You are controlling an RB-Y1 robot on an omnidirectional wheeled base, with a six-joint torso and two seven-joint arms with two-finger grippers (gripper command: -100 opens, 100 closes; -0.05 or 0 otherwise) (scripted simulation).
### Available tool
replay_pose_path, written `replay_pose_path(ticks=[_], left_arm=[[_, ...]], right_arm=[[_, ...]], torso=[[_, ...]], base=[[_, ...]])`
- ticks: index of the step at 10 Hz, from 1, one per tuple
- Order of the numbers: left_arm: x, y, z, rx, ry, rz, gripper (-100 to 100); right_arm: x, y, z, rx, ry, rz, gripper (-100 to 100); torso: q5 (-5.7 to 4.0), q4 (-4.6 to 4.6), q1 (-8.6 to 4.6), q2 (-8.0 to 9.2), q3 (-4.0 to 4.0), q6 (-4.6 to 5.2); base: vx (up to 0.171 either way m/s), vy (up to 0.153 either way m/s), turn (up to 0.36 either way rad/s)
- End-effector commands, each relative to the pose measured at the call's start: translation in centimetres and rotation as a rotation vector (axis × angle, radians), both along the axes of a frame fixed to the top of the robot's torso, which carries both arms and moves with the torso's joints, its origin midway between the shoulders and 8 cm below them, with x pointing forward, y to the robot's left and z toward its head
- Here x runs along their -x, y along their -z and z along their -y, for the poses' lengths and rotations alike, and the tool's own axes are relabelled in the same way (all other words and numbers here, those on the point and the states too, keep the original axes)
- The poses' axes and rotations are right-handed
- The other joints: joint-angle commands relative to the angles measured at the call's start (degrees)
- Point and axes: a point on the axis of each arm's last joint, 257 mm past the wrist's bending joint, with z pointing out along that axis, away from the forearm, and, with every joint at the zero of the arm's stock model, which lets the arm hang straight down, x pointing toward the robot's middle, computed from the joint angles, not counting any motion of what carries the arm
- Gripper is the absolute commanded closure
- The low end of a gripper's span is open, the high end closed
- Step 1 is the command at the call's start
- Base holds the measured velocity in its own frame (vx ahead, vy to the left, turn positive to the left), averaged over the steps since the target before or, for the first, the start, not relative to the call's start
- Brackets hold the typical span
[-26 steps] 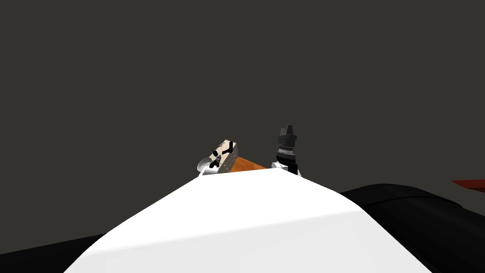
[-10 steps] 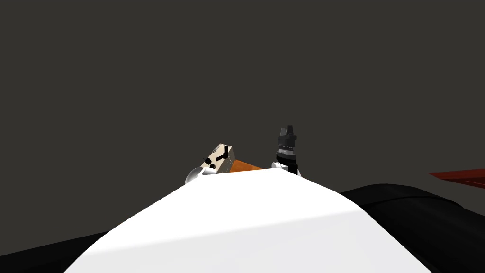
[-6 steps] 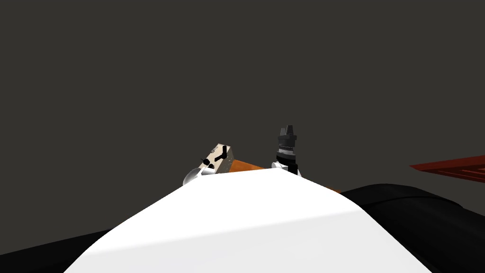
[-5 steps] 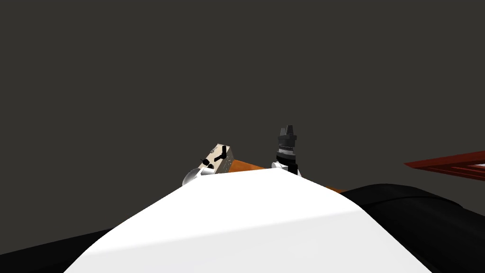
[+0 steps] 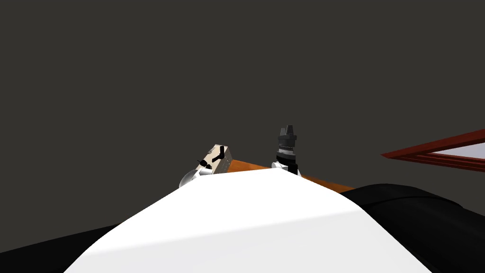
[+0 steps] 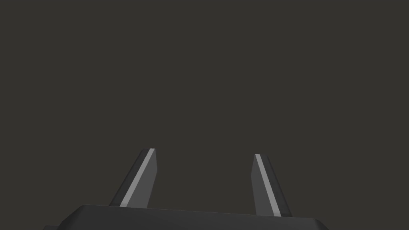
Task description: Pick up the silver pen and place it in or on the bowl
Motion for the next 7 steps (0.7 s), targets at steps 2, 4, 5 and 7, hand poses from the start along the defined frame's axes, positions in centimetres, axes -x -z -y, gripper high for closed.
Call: replay_pose_path(ticks=[2, 4, 5, 7], left_arm=[[0.0, 0.0, -2.1, 0.002, -0.039, 0.016, -100], [0.9, 0.4, -3.0, 0.003, -0.063, 0.003, -100], [0.9, 0.4, -3.0, 0.003, -0.063, 0.003, -100], [1.1, 0.5, -3.8, 0.005, -0.082, 0.005, -100]], right_arm=[[0.0, 0.0, 0.0, 0.0, 0.0, 0.0, 0], [0.0, 0.0, 0.0, 0.0, 0.0, 0.0, 0], [0.0, 0.0, 0.0, 0.0, 0.0, 0.0, 0], [0.0, 0.0, 0.0, 0.0, 0.0, 0.0, 0]], torso=[[-0.01, 0.01, -0.02, 0.04, 0.02, 0.0], [0.05, 0.02, 0.1, -0.02, 0.0, 0.05], [0.06, 0.01, 0.16, -0.07, -0.03, 0.01], [0.08, -0.01, 0.22, -0.18, -0.09, 0.05]], base=[[-0.047, -0.031, -0.156], [-0.042, -0.032, -0.115], [-0.005, -0.005, 0.021], [-0.012, -0.01, -0.089]])
